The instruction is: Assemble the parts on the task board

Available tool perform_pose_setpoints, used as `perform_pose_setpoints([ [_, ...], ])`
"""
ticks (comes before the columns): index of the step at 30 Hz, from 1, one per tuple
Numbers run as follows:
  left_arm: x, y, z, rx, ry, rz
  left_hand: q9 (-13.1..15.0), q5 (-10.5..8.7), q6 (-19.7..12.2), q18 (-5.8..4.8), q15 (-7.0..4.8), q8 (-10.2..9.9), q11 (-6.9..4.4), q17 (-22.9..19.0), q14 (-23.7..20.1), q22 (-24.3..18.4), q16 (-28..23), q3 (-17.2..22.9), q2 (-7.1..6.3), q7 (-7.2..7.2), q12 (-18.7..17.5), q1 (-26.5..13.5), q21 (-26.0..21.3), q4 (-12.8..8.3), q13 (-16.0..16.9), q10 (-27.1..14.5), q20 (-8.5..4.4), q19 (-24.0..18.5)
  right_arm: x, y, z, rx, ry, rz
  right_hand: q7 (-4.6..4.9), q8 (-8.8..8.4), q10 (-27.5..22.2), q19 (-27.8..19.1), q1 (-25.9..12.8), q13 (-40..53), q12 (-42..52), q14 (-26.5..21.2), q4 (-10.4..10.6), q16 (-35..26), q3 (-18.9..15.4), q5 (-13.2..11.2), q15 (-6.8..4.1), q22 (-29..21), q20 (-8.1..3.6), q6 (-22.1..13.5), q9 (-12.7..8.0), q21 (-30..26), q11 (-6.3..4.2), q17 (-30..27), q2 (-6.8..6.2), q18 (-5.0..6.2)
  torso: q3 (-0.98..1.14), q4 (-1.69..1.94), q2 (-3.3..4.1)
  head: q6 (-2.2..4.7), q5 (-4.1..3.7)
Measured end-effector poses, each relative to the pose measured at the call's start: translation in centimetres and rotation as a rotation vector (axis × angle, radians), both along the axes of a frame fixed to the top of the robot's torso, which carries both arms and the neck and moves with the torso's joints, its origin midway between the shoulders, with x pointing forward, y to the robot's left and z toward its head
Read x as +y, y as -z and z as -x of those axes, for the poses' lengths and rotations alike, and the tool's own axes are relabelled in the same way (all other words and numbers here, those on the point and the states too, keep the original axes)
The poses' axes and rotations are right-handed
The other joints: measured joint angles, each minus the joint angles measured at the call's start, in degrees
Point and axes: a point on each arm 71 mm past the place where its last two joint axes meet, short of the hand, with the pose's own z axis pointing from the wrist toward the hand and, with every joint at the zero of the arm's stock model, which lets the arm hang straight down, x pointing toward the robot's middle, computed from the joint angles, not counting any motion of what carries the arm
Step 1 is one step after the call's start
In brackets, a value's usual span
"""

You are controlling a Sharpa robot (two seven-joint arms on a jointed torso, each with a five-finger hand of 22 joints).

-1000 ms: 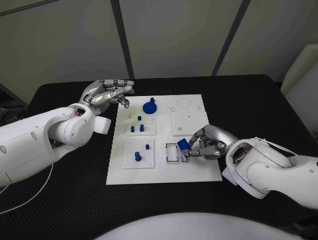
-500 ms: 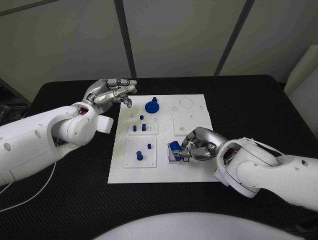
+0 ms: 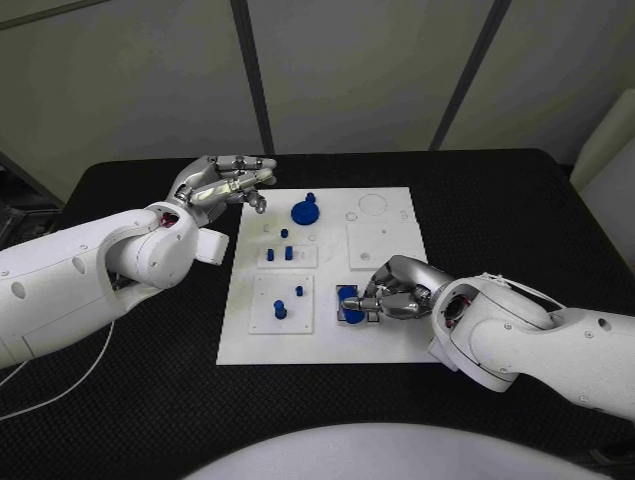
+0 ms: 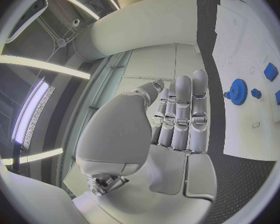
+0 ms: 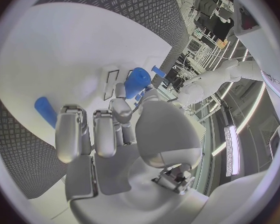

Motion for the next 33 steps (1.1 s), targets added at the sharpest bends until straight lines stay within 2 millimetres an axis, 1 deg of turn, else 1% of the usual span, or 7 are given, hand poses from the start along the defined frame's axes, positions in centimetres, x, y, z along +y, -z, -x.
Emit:
perform_pose_setpoints([
  [6,0.03,0.00,0.01,0.000,0.000,0.000,0.0,0.00,0.0,0.00,0.00,0.0,0.00,0.0,0.0,0.0,0.0,0.0,0.00,0.00,0.0,0.0,0.0,0.0,0.0,0.0,0.00,0.0,-0.05,0.09,-0.13,-0.003,0.003,0.007,0.08,0.33,-0.2,0.1,-4.7,-0.6,-1.4,0.0,0.2,0.0,0.5,-7.7,0.00,0.0,-0.09,-0.5,0.8,0.0,-0.22,0.0,-2.18,0.00,0.00,-0.02,0.00,0.07,-0.01],
  [11,0.08,0.00,0.01,0.001,-0.001,-0.001,0.0,0.00,0.0,0.00,0.00,0.0,0.00,0.0,0.0,0.0,0.0,0.0,0.00,0.03,0.0,0.0,0.0,0.0,0.0,0.0,0.00,0.0,0.05,0.06,-0.14,-0.008,0.000,0.007,0.13,0.48,-0.4,0.1,-7.6,-0.8,-2.1,0.0,0.3,-0.2,2.5,-9.3,0.00,0.0,-0.09,-0.9,1.3,-0.3,0.01,0.0,-3.82,0.00,0.00,-0.03,0.00,0.09,-0.04],
  [14,0.12,0.00,0.01,0.001,-0.001,-0.001,0.0,0.00,-0.2,0.00,0.00,0.0,0.00,-0.1,0.0,-0.1,0.0,-0.2,0.00,0.21,0.0,0.0,0.0,-0.2,0.0,0.0,0.00,0.0,0.08,0.01,-0.11,-0.012,-0.004,0.006,0.13,0.57,-0.4,0.1,-7.8,-0.8,-2.1,0.0,0.2,-0.2,3.3,-9.1,0.00,0.0,-0.08,-0.9,1.5,-0.3,0.01,0.0,-3.85,0.00,0.01,-0.04,0.00,0.06,-0.04],
  [16,0.14,0.00,0.01,0.001,-0.001,-0.001,0.0,0.00,-0.2,0.00,0.00,0.0,0.00,-0.1,0.0,-0.1,0.0,-0.2,0.00,0.21,0.0,0.0,0.0,-0.2,0.0,0.0,0.00,0.0,0.09,-0.06,-0.05,-0.016,-0.008,0.004,0.13,0.68,-0.4,0.1,-7.0,-0.6,-2.1,0.0,0.1,-0.2,4.2,-7.6,0.01,0.0,-0.08,-0.9,1.8,-0.3,0.01,0.0,-3.43,0.00,0.01,-0.05,0.00,0.03,-0.04],
  [25,0.16,0.01,0.01,0.002,-0.001,-0.002,0.0,0.00,-0.2,0.00,0.00,0.0,0.00,-0.1,0.0,0.0,0.0,-0.2,0.00,0.21,0.0,0.0,0.0,-0.2,0.0,0.0,0.00,0.0,0.12,-0.54,0.31,-0.049,-0.043,-0.003,0.13,1.40,0.0,0.1,3.8,0.9,-1.6,-0.1,-1.3,-0.2,5.7,-3.3,-0.32,0.0,-0.08,-0.9,2.9,-0.3,-0.44,0.0,-1.65,0.00,0.03,-0.10,-0.02,-0.05,0.05],
  [28,0.17,0.03,0.01,0.002,-0.001,-0.002,0.0,0.00,-0.2,0.00,0.00,0.0,0.00,-0.1,0.0,0.0,0.0,-0.2,0.00,0.21,0.0,0.0,0.0,-0.2,0.0,0.0,0.00,0.0,0.01,-0.66,0.39,-0.057,-0.050,-0.003,-0.09,1.66,0.5,0.1,4.8,1.4,-1.2,0.0,-1.5,-0.2,5.7,-2.0,-0.42,0.0,-0.08,-0.7,3.0,0.0,-0.51,0.0,-0.90,0.00,0.03,-0.10,-0.04,-0.10,0.06],
  [33,0.23,0.06,0.01,0.003,-0.002,-0.002,0.0,0.00,-0.2,0.00,0.00,0.0,0.00,0.0,0.0,0.0,0.0,-0.2,0.00,0.21,0.0,0.0,0.0,-0.2,0.0,0.0,0.00,0.0,-0.05,-0.86,0.55,-0.070,-0.063,-0.007,-0.09,1.66,0.5,0.1,4.8,1.5,-1.2,0.0,-1.6,-0.2,5.5,-2.0,-0.41,0.0,-0.08,-0.7,3.1,0.0,-0.51,0.0,-0.90,0.00,0.03,-0.09,-0.07,-0.07,0.19],
])
